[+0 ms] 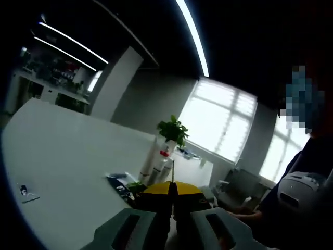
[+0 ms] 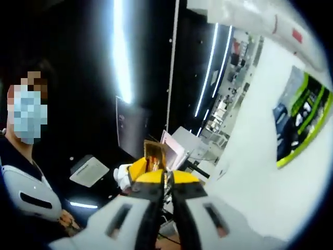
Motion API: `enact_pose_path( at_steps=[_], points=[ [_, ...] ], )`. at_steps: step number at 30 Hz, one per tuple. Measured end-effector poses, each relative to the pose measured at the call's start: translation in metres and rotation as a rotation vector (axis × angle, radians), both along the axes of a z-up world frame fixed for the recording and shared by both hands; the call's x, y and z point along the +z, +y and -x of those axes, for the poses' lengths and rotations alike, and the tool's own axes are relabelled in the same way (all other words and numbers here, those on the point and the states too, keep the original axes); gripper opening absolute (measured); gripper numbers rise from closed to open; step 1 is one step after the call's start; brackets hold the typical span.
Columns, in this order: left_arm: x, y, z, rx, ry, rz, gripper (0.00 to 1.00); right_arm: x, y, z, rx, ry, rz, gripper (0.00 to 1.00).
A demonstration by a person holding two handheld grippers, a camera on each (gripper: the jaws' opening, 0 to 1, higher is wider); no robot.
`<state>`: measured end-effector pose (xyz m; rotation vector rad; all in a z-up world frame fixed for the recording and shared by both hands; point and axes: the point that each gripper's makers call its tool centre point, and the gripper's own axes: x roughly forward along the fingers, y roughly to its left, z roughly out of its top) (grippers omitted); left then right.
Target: Arrange the skincare products in the storage area until every visible bottle or jar stands upright without overlapping.
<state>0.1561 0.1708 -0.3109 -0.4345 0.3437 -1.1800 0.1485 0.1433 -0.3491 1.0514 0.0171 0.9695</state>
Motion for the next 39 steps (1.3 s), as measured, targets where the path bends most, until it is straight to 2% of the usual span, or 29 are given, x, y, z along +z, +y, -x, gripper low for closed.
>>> enact_pose_path(
  at_steps=[7, 13, 27, 39],
  points=[
    [-0.001, -0.002, 0.003, -0.015, 0.017, 0.011, 0.00, 0.004, 0.003, 0.002, 0.021, -0.007, -0.036, 0.06],
    [-0.001, 0.000, 0.001, -0.013, 0.023, 0.020, 0.00, 0.005, 0.003, 0.002, 0.018, -0.018, -0.023, 0.03],
    [-0.012, -0.001, -0.003, 0.008, 0.009, -0.034, 0.00, 0.003, -0.008, -0.002, 0.001, -0.008, -0.031, 0.00],
    [-0.023, -0.002, -0.005, -0.016, 0.031, -0.053, 0.00, 0.005, -0.018, -0.006, -0.020, -0.006, -0.015, 0.00]
  ],
)
